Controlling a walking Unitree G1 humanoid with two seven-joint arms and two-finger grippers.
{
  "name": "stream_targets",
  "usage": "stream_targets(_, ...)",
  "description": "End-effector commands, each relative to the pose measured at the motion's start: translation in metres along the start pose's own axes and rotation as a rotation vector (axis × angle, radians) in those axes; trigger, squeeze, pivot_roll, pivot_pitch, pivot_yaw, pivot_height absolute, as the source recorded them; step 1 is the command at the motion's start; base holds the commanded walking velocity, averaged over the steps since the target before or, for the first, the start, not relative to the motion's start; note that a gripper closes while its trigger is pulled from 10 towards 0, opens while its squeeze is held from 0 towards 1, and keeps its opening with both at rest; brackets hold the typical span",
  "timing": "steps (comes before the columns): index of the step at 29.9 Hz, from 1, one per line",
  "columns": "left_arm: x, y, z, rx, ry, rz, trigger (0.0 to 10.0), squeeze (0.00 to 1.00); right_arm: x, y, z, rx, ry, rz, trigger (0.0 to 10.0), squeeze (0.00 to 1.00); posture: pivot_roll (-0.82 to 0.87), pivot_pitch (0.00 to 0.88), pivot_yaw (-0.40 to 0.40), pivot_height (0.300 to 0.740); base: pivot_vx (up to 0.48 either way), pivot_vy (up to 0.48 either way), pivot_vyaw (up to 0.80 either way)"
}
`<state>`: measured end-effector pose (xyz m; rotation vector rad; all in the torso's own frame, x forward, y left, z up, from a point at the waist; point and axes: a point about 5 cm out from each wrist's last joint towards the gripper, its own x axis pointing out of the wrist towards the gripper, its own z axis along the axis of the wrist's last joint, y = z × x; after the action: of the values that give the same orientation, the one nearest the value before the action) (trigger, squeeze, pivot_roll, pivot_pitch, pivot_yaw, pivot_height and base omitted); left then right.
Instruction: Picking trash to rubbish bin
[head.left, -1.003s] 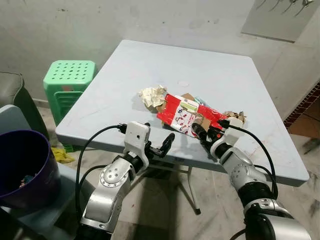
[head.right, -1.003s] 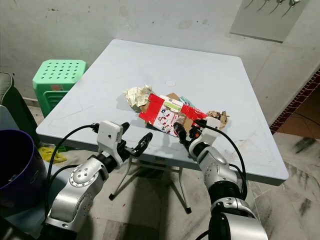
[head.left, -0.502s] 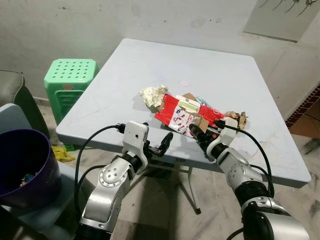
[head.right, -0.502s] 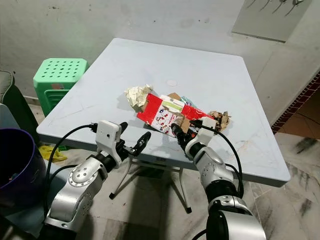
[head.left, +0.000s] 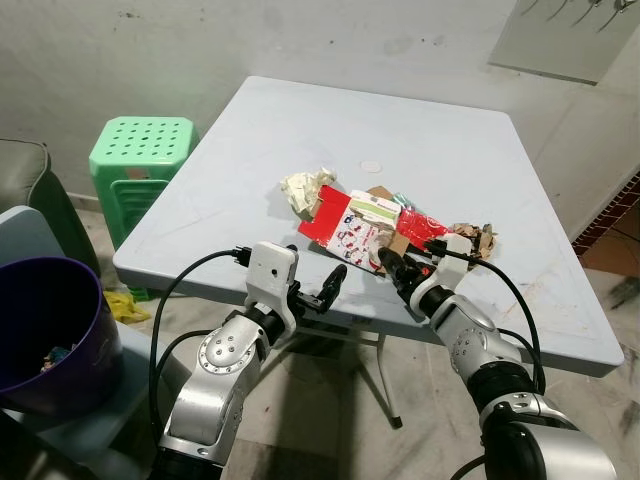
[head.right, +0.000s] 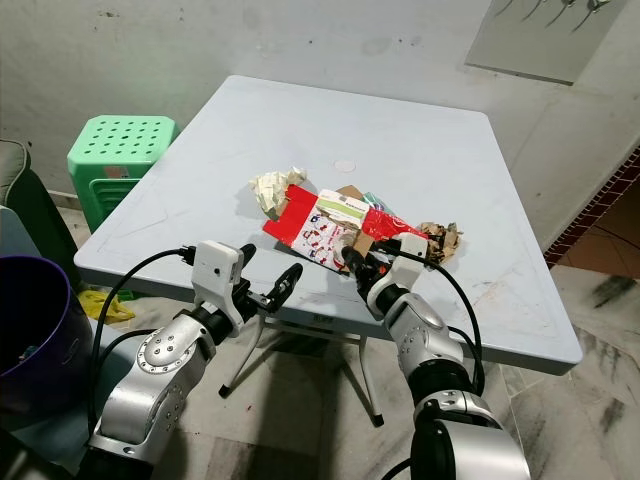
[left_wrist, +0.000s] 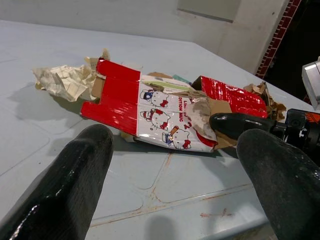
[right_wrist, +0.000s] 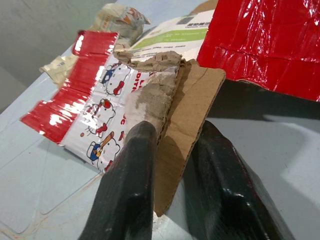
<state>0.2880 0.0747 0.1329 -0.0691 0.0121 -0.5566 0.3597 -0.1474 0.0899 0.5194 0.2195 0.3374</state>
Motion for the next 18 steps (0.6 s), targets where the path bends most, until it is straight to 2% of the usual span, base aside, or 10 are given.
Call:
stream_targets(1,0.0005,-0.0020,0.0034,0.010,-0.010,-0.009,10.0,0.00,-0.0004,-0.0013,0.0029,0.009,-0.019,0.004,0.0,0.00,0.01,0.093,-0.109,0.740,0.000,0.000,0.00)
stream_targets(18,0.0004,-0.0038,0.0029,0.015,-0.006,-0.026,10.0,0.00,-0.0019,-0.0016,0.0055,0.016,-0.049,0.032,0.0,0.00,0.02,0.092,-0.107,0.740,0.000,0.000,0.00)
